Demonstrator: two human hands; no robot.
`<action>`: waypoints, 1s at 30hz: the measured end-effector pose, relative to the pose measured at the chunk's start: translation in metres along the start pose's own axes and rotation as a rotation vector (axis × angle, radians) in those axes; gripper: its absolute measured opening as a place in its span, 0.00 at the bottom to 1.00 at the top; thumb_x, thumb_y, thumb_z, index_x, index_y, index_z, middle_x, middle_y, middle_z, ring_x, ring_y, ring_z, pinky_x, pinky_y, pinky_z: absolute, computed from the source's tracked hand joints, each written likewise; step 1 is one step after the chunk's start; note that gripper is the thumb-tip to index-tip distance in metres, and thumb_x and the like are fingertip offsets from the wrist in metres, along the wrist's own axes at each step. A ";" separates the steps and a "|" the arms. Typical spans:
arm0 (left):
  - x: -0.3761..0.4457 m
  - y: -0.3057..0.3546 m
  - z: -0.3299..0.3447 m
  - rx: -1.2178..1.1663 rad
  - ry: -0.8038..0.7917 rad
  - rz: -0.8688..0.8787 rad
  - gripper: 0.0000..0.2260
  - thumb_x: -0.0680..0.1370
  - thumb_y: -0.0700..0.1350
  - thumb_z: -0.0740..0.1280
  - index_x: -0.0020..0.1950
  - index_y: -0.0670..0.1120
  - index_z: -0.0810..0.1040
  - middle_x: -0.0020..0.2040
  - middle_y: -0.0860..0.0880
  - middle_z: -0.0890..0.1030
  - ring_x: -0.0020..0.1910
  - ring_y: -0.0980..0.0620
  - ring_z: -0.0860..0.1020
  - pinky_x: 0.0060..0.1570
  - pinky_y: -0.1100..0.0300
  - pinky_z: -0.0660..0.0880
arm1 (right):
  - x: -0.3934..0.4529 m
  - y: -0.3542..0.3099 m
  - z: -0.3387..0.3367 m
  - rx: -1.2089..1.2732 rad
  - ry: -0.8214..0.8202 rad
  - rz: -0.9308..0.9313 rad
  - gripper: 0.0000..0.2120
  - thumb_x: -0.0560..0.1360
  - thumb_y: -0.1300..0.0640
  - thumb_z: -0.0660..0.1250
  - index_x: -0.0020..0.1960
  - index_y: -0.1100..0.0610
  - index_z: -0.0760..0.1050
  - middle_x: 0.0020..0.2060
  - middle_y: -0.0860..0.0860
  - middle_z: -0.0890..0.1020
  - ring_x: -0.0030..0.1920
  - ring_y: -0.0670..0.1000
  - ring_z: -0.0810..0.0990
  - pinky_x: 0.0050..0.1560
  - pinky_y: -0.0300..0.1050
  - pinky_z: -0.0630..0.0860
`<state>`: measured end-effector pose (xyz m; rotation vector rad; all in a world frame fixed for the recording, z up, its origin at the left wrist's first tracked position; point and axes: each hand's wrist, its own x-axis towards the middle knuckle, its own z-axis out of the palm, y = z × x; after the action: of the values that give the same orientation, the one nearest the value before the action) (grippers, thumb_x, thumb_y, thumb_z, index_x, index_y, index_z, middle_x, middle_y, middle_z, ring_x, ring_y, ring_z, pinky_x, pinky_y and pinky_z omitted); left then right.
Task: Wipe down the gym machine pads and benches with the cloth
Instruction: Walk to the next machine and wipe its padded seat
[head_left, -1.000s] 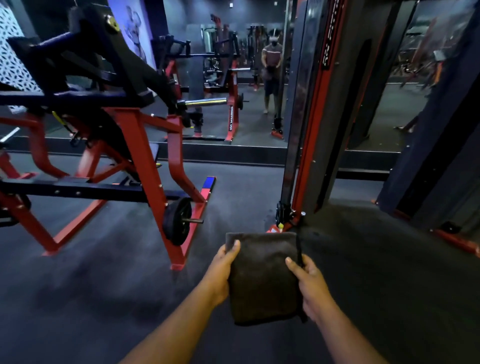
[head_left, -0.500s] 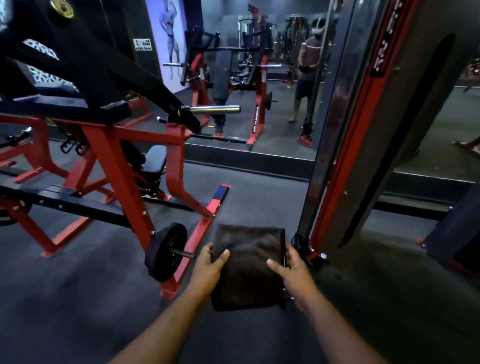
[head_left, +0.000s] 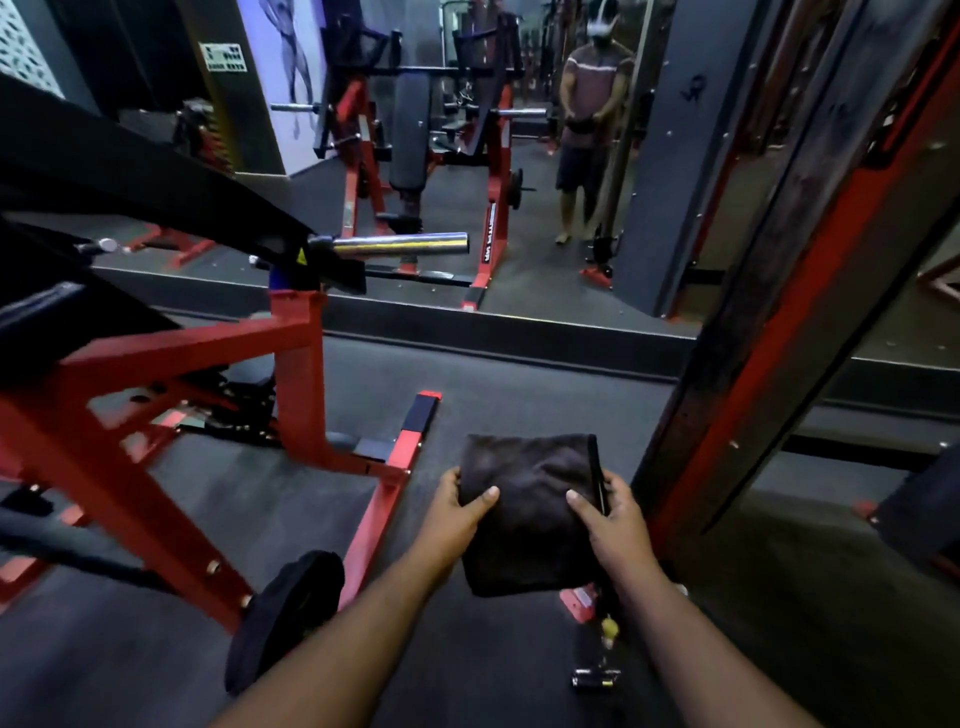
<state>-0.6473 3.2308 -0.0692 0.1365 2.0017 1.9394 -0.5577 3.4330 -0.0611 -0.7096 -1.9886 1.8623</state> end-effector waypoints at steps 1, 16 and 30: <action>0.029 0.004 0.005 0.014 -0.011 0.000 0.21 0.76 0.44 0.75 0.66 0.43 0.73 0.61 0.46 0.84 0.59 0.50 0.83 0.60 0.53 0.80 | 0.024 0.000 0.003 0.001 0.020 -0.002 0.18 0.76 0.61 0.75 0.62 0.49 0.75 0.55 0.48 0.84 0.53 0.44 0.84 0.56 0.45 0.80; 0.376 0.068 0.100 0.081 -0.065 -0.021 0.14 0.77 0.45 0.73 0.59 0.53 0.73 0.60 0.48 0.83 0.58 0.52 0.82 0.61 0.52 0.79 | 0.392 -0.025 0.024 -0.075 0.226 0.071 0.20 0.76 0.60 0.74 0.66 0.54 0.74 0.57 0.52 0.82 0.56 0.54 0.80 0.58 0.48 0.76; 0.615 0.072 0.066 -0.184 -0.032 -0.171 0.36 0.73 0.35 0.78 0.76 0.47 0.67 0.66 0.41 0.80 0.58 0.52 0.83 0.55 0.60 0.81 | 0.662 -0.051 0.096 -0.219 -0.301 0.163 0.37 0.61 0.49 0.85 0.65 0.45 0.73 0.62 0.49 0.82 0.61 0.50 0.82 0.63 0.50 0.79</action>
<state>-1.2137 3.4869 -0.1095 -0.0473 1.7429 1.9850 -1.1628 3.7217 -0.0847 -0.7017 -2.4190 1.9600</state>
